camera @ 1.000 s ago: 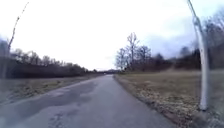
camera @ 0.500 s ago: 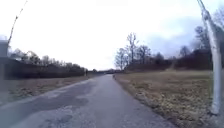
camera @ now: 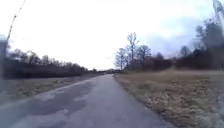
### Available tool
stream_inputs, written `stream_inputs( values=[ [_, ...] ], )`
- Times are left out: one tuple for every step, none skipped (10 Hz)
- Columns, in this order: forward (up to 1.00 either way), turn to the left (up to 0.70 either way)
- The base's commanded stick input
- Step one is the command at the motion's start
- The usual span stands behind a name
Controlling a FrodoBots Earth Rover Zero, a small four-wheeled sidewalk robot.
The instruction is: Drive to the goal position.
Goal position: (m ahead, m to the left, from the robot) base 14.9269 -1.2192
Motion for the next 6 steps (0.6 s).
stream_inputs(
  values=[
    [0.50, 0.00],
    [0.50, 0.00],
    [0.50, 0.00],
    [0.50, 0.00],
    [0.50, 0.00],
    [0.50, 0.00]
  ],
)
